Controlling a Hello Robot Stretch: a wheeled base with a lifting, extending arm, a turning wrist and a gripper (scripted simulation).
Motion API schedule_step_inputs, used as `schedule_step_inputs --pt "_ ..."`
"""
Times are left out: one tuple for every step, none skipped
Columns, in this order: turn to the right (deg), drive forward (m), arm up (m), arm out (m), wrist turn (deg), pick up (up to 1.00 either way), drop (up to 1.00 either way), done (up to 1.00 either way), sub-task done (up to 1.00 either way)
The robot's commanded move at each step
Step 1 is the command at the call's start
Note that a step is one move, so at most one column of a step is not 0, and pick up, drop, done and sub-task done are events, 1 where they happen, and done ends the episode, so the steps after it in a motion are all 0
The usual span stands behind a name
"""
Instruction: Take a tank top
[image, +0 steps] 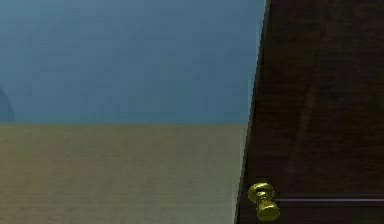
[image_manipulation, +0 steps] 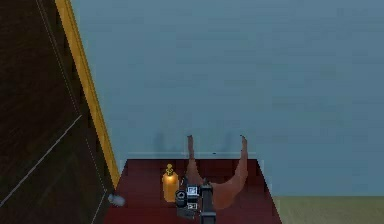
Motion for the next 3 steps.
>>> schedule_step_inputs --pt "0.0 0.00 0.00 0.00 0.0 1.00 0.00 0.00 0.00" --pt "0.0 0.00 0.10 0.00 0.0 0.00 0.00 0.00 0.00" --pt "0.0 0.00 0.00 0.00 0.0 0.00 0.00 1.00 0.00"
